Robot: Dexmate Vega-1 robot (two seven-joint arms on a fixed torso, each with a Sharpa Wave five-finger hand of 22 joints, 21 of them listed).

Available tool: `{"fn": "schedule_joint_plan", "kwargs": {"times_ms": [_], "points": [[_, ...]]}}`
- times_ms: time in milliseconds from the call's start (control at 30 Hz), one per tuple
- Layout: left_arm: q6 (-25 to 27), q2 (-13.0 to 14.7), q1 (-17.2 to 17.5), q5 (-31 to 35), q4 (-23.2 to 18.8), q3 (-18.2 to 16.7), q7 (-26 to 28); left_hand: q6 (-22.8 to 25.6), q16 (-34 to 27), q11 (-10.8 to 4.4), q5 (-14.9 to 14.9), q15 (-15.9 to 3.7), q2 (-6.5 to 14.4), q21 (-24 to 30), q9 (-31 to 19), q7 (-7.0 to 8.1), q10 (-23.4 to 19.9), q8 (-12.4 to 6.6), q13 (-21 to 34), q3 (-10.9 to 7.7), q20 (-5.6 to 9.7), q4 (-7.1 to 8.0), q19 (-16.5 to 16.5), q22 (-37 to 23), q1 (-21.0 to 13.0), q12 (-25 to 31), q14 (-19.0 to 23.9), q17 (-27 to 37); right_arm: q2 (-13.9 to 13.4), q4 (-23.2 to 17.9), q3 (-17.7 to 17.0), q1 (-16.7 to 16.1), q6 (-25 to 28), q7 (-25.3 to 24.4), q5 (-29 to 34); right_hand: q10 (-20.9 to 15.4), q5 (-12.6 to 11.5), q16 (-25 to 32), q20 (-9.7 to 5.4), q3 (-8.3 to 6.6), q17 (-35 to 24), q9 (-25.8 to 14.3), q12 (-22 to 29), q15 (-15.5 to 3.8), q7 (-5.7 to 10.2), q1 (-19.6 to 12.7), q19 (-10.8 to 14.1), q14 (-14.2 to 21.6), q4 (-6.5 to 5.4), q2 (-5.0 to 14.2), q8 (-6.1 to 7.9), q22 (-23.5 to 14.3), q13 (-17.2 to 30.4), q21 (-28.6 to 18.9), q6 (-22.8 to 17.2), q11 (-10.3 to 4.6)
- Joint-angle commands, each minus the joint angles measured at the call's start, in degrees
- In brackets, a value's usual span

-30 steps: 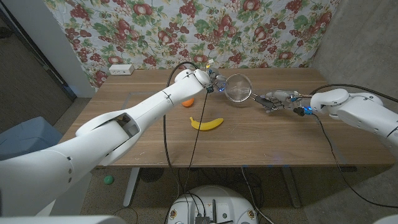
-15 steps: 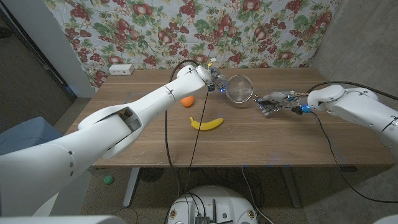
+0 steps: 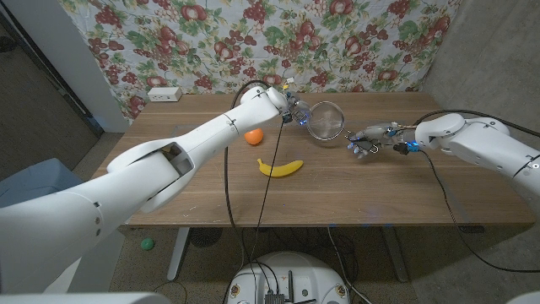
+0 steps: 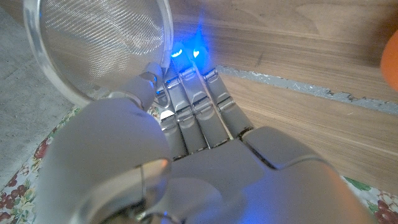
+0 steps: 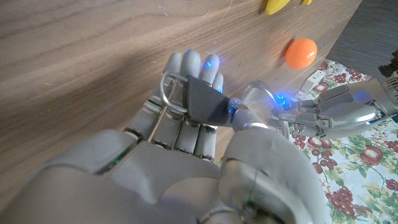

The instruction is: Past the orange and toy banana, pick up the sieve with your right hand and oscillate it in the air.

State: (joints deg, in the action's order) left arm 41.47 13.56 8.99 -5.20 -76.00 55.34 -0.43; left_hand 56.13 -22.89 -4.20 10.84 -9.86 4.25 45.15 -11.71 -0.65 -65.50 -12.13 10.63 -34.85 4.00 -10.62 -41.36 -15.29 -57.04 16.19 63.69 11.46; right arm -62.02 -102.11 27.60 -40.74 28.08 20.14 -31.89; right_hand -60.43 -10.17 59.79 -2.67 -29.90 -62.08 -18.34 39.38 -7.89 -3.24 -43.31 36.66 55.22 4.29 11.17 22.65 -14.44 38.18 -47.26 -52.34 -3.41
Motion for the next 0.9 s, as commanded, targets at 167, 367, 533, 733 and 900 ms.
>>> {"fn": "schedule_joint_plan", "kwargs": {"times_ms": [167,367,533,733,900], "points": [[-0.2,-0.1,-0.4,-0.3,0.1,0.2,-0.6,5.6,0.1,-2.84,0.2,-2.85,2.9,0.5,-0.2,-5.37,-3.2,0.21,0.1,0.14,2.67,0.16,0.4,-0.1,-2.1,-0.3,1.8,0.1,0.9,2.2,-0.8,0.2,-2.1,1.3,-1.5,-2.0,-1.1,8.4,-2.04,0.62,-8.9,-4.9,10.4,-4.13,-0.43,-3.6,0.8,2.7,-0.88,-0.1,1.5,-1.0,13.2,-6.0,-1.9,-2.83],[-0.6,-0.1,-0.2,-0.6,-0.1,-0.1,-0.6,5.7,0.3,-2.72,0.3,-2.9,2.9,0.7,-0.2,-5.45,-3.2,0.3,0.1,0.17,2.67,0.11,0.6,0.0,-2.2,-0.5,1.6,0.1,1.6,4.8,-1.3,0.2,-4.7,3.8,-3.2,-4.4,-1.4,10.7,-2.69,0.54,-9.0,-5.0,12.3,-4.24,-1.13,-4.5,1.5,4.1,-0.69,0.04,1.14,-1.2,14.1,-7.7,-2.7,-2.7],[-1.7,0.2,0.3,-1.0,-0.3,-0.6,-0.6,5.2,0.7,-2.89,0.4,-2.88,2.8,0.9,-0.1,-5.22,-3.0,0.65,0.1,0.18,2.61,0.03,1.0,0.0,-2.3,-0.7,1.2,-0.1,2.0,6.5,-1.6,0.2,-6.1,5.5,-4.3,-4.4,-1.5,11.1,-3.07,0.33,-9.0,-5.4,12.4,-4.26,-1.39,-4.9,1.3,3.9,-0.69,-0.02,1.25,-1.2,14.0,-8.2,-3.1,-2.77],[-3.2,0.8,1.0,-1.2,-0.7,-1.1,-0.5,1.7,2.0,-2.99,0.7,-2.42,1.9,1.3,0.1,-4.71,-0.3,2.09,0.1,0.52,2.06,0.23,2.7,0.2,-1.7,-2.3,-0.4,-0.4,2.4,8.4,-1.2,1.1,-6.5,7.8,-4.9,-4.4,-1.6,11.5,-3.38,0.4,-9.0,-6.0,12.8,-4.23,-1.28,-4.9,0.7,3.6,-0.88,-0.35,1.46,-1.2,14.3,-8.7,-3.6,-2.76],[-3.5,1.6,1.2,-1.3,-1.4,-1.3,-1.1,-4.4,3.8,-2.13,0.8,-1.73,0.4,1.6,0.3,-4.05,4.5,2.74,0.3,2.69,0.74,1.51,6.0,0.7,2.2,-4.5,-3.9,-0.1,2.6,9.9,-1.0,1.7,-7.0,9.2,-5.2,-4.1,-1.8,12.2,-3.94,0.58,-9.0,-7.1,13.2,-4.23,-0.84,-4.9,-0.3,3.1,-1.14,-0.67,1.67,-1.2,14.6,-9.5,-3.9,-2.82]]}}
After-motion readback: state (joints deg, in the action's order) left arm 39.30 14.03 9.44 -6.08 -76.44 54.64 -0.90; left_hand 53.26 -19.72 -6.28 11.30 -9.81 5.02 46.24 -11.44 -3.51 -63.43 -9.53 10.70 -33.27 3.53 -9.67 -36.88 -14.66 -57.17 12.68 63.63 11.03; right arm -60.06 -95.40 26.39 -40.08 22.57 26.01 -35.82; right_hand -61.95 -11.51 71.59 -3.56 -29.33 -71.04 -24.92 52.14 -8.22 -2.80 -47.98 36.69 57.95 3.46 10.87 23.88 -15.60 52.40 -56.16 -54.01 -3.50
